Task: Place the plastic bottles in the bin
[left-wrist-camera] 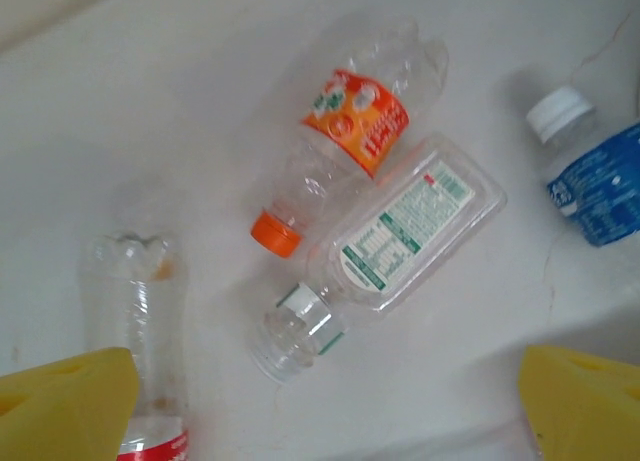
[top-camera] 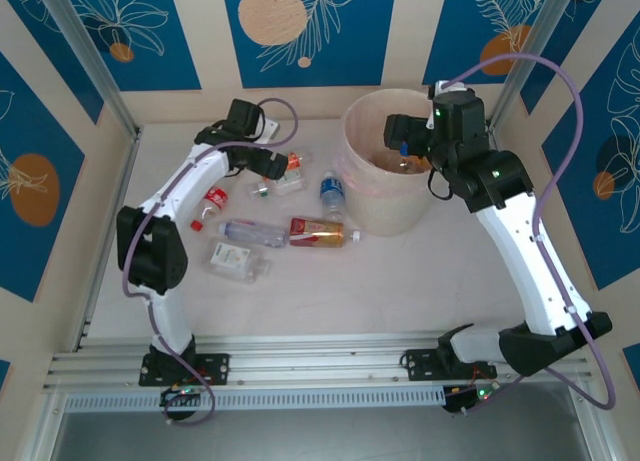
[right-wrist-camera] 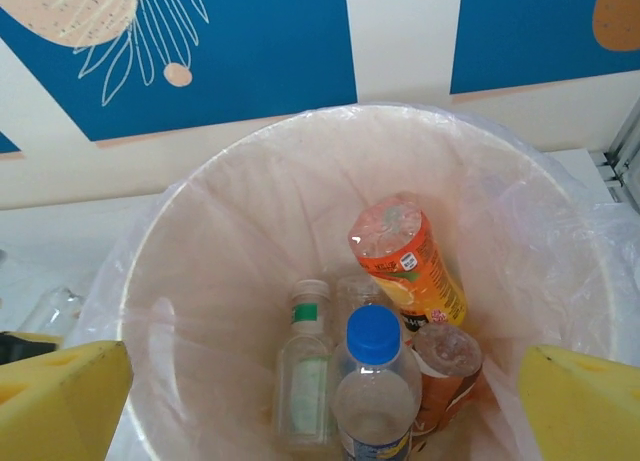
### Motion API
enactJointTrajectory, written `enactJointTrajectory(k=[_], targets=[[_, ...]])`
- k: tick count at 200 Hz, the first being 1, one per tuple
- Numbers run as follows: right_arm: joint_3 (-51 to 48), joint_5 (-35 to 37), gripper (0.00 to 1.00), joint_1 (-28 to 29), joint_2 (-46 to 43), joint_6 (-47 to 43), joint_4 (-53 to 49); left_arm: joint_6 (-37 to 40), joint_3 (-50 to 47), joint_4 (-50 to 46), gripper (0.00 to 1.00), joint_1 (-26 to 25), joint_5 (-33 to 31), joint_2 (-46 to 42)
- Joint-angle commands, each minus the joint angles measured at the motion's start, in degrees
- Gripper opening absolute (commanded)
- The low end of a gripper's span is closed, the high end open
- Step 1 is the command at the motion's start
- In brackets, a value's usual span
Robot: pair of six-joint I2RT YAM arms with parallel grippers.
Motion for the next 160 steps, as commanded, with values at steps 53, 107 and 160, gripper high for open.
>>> enactJointTrajectory(k=[53, 107, 160], targets=[[-2.81, -1.75, 0.99, 1.02, -2.07, 1.50, 1.58, -5.88, 3.97, -10.51, 0.94, 3.50, -11.81, 3.81], [-3.33, -1.25, 0.99, 1.36, -2.31, 1.59, 2.42, -7.49, 2.31, -11.25, 0.94, 9.88, -6.05, 4.51], [-3.34, -0.87, 0.99, 1.89, -2.38, 1.59, 2.66, -6.25, 7.48, -13.66, 0.95, 12.27, -3.68, 11.48]])
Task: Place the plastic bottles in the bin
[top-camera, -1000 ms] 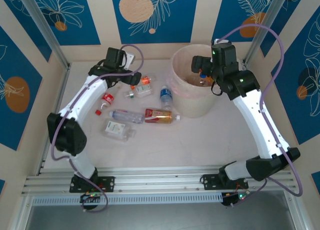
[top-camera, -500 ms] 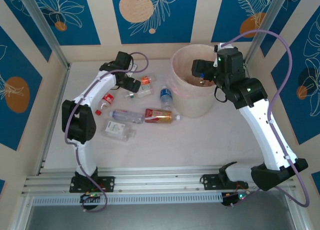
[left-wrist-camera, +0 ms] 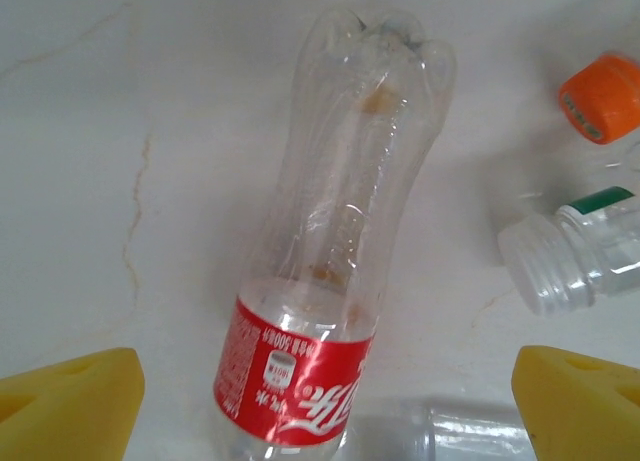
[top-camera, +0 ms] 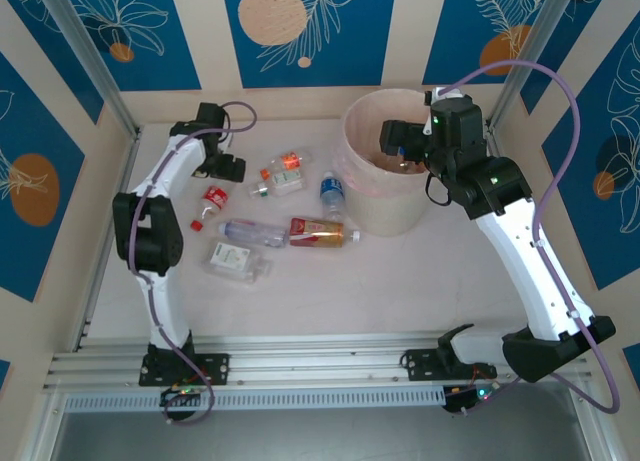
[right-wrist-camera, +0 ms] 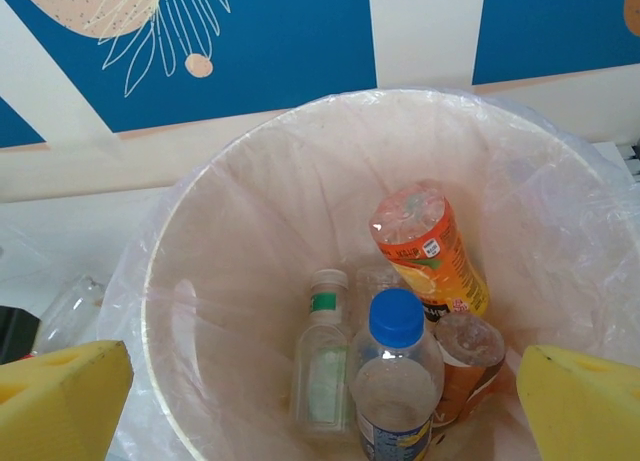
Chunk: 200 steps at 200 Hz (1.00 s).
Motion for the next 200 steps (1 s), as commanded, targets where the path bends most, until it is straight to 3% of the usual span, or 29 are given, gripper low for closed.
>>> enactJointTrajectory(k=[1, 61, 112, 166, 200], targets=[[-0.48, -0.05, 0.99, 0.40, -0.97, 0.76, 1.04, 0.11, 3.20, -2.79, 0.95, 0.65, 2.61, 3.42], [-0.48, 0.56, 0.99, 1.12, -1.17, 0.76, 1.15, 0.95, 10.91, -6.12, 0.94, 1.17, -1.44, 12.24], [-1.22, 1.23, 0.99, 1.77, -1.35, 0.85, 1.49, 0.90, 18.32, -8.15, 0.83, 2.66, -1.73, 18.67], [-2.05, 1.85, 0.99, 2.03, -1.39, 1.19, 1.54, 0.91, 20.96, -8.71, 0.82, 3.57, -0.90, 22.59], [-2.36, 1.76, 0.99, 2.07, -1.22, 1.46, 1.73, 0.82, 21.29, -8.17, 0.72, 4.31, -0.96, 23.27]])
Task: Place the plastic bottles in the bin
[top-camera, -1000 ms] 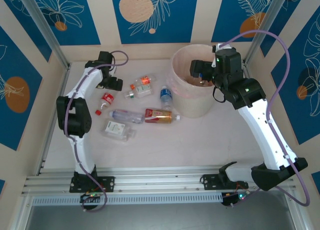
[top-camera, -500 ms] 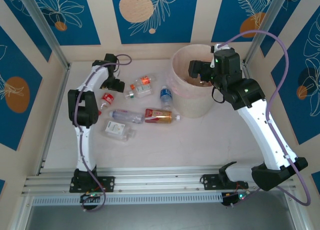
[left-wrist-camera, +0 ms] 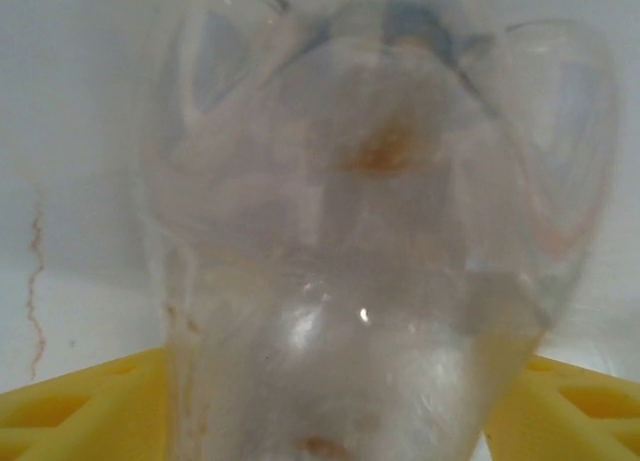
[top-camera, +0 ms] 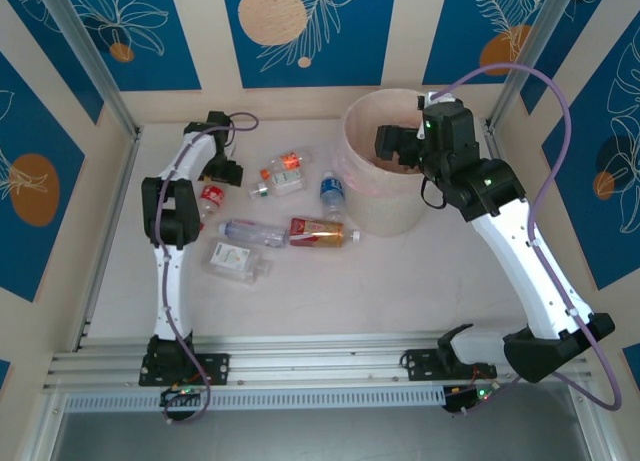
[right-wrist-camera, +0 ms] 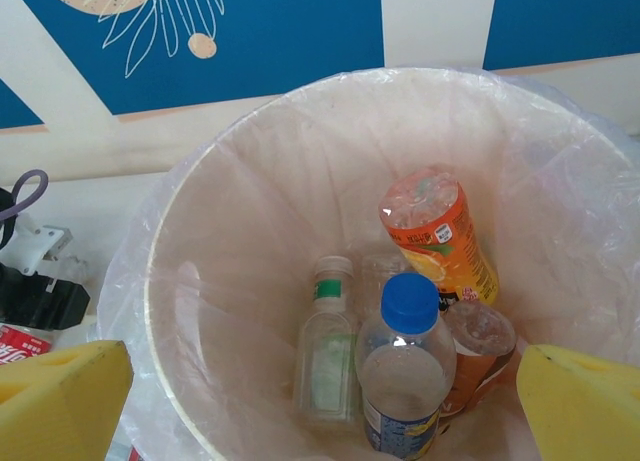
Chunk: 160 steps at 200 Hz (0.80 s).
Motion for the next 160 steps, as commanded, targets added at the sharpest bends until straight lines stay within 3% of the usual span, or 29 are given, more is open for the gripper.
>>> enactJointTrajectory(k=[1, 16, 72, 123, 160], targets=[[-0.50, 0.86, 0.99, 0.39, -1.12, 1.07, 1.36, 0.19, 2.25, -1.80, 0.72, 1.23, -0.27, 0.93], [-0.61, 0.71, 0.99, 0.46, -0.94, 1.16, 1.42, -0.03, 2.82, -1.94, 0.64, 1.59, -0.26, 0.68], [-1.99, 0.10, 0.99, 0.71, -1.11, 1.41, 2.67, -1.54, 4.38, -1.47, 0.51, 3.09, 1.98, -3.80], [-3.01, 0.09, 0.99, 0.77, -1.39, 1.69, 3.36, -2.62, 4.67, -1.54, 0.52, 4.32, 4.62, -3.72], [-3.04, 0.45, 0.99, 0.81, -1.36, 1.42, 3.23, -3.21, 2.23, -0.20, 0.44, 4.33, 5.26, -4.07]])
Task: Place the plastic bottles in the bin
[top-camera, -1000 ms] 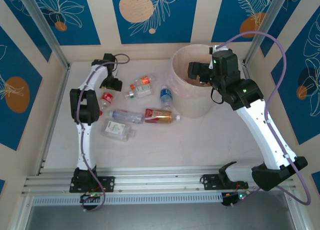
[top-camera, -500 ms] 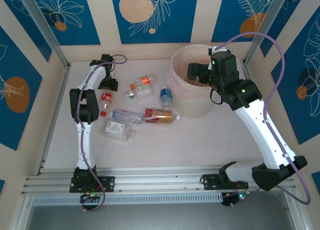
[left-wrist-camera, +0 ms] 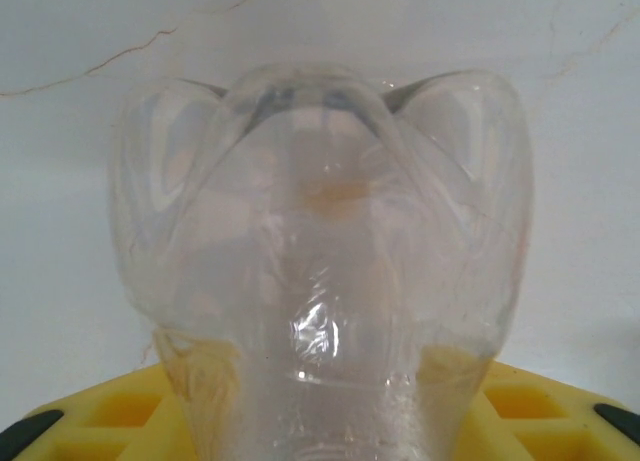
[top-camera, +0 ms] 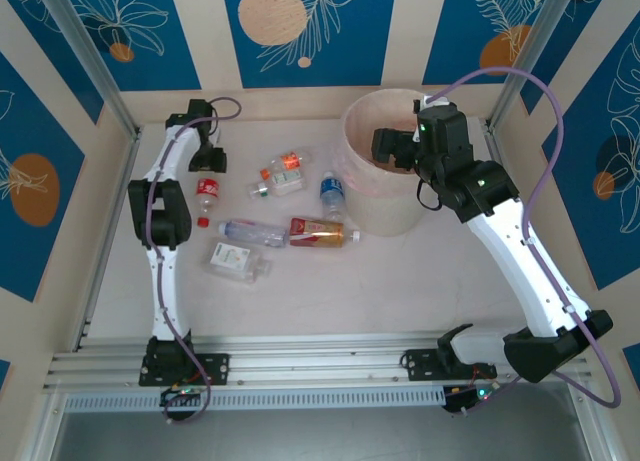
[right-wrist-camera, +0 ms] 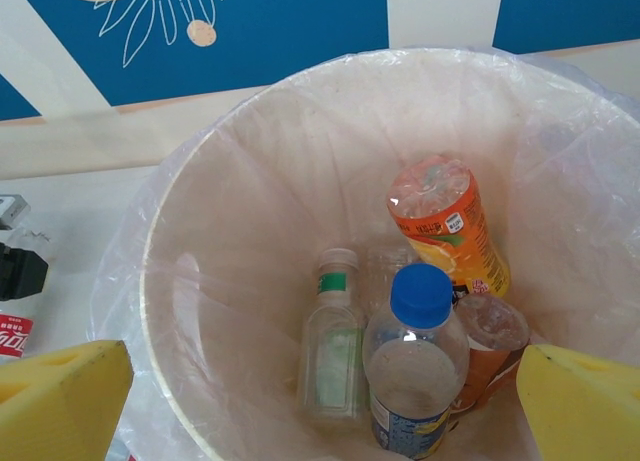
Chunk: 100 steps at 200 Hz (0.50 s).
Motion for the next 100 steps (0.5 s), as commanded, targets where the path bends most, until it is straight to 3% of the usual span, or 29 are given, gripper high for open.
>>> enactJointTrajectory(k=[1, 59, 100], targets=[[-0.72, 0.47, 0.99, 0.33, -1.36, 0.72, 1.42, -1.08, -1.17, 0.00, 0.44, 0.72, 1.84, -1.59], [-2.61, -2.09, 0.99, 0.85, -1.61, 1.41, 2.42, -2.62, -1.66, 1.42, 0.38, 0.73, 3.15, -8.52], [-5.06, -6.73, 0.99, 2.30, -2.27, 1.42, 5.80, -4.62, -5.20, 4.08, 0.38, 0.72, 9.03, -18.40]])
